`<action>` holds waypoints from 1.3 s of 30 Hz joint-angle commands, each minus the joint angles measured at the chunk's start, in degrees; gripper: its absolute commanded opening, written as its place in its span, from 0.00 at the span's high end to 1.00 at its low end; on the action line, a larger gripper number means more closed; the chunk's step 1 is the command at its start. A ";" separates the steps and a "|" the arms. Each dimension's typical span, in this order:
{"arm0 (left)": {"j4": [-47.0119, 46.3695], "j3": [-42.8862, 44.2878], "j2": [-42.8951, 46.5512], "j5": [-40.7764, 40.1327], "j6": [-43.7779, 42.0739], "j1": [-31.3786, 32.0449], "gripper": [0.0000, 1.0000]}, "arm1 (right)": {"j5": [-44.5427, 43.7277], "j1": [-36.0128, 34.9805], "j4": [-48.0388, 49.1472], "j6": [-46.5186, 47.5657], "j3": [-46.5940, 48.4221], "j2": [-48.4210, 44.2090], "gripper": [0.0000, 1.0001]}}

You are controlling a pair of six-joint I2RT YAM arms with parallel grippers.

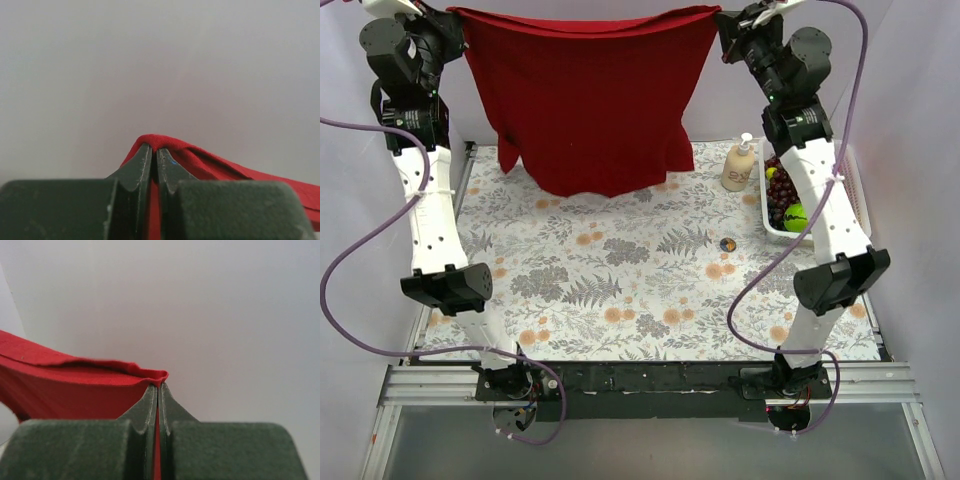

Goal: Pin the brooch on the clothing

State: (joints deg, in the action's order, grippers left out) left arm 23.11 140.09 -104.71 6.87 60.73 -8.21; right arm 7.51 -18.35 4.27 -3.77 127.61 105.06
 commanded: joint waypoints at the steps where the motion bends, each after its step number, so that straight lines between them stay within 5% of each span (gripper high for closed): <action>1: -3.52 -0.95 10.72 3.41 0.18 -0.41 1.00 | -0.22 0.42 6.19 0.44 -5.34 -12.75 0.99; 11: -0.61 -14.93 28.57 3.23 -1.14 -0.41 1.00 | 3.04 0.24 -0.84 -2.29 -14.14 -29.72 0.99; 21: 1.05 -19.94 34.92 2.18 -1.31 1.79 1.00 | 3.30 0.24 -6.64 -1.59 -17.66 -37.20 0.99; 34: 1.50 -23.98 26.49 1.83 -2.28 1.97 1.00 | 1.81 0.24 -6.47 -0.63 -22.41 -28.60 0.99; 39: -1.83 -22.85 19.47 2.35 -1.06 1.79 1.00 | 1.02 0.24 -7.08 -0.80 -13.75 -17.82 0.99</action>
State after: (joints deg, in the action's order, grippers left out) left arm 25.23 115.48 -82.13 9.56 59.40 -6.35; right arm 10.59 -18.35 -4.75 -5.32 105.65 80.90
